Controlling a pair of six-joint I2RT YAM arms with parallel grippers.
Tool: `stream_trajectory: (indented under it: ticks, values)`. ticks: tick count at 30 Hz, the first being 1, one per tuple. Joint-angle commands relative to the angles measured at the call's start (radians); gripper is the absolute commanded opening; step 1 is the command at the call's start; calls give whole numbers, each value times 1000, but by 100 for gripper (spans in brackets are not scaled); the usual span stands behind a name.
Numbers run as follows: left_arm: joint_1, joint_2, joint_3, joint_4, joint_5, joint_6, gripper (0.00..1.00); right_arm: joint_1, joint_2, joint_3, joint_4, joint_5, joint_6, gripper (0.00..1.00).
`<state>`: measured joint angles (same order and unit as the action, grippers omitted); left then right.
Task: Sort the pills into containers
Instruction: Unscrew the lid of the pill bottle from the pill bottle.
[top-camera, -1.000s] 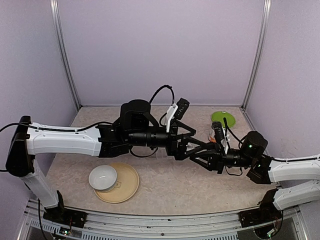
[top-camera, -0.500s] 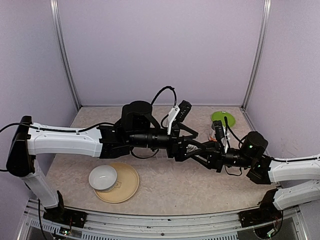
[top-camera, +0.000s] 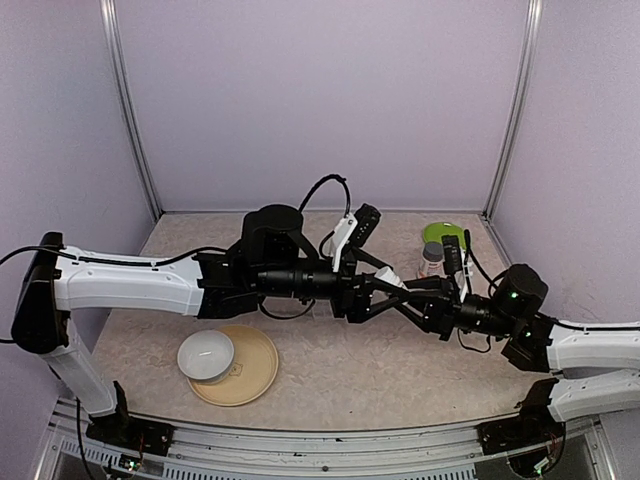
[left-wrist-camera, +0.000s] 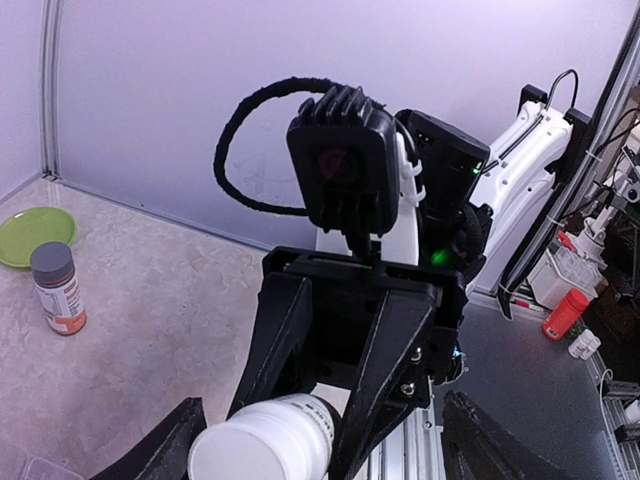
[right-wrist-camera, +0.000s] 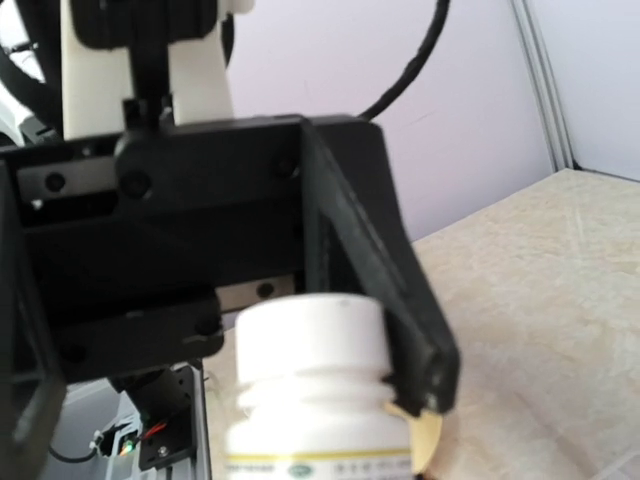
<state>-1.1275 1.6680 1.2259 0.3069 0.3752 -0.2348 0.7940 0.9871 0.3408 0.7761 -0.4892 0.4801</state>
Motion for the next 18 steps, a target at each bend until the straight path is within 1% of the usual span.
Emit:
stream_trajectory:
  ticks: [1, 13, 18]
  values:
    - [-9, -41, -23, 19, 14, 9, 76, -30, -38, -18, -46, 68, 1, 0]
    - [-7, -59, -45, 15, -3, 8, 74, -66, -150, -22, -137, 83, -57, 0]
    - [17, -69, -44, 5, -57, -22, 77, -67, -166, -22, -144, 34, -86, 0]
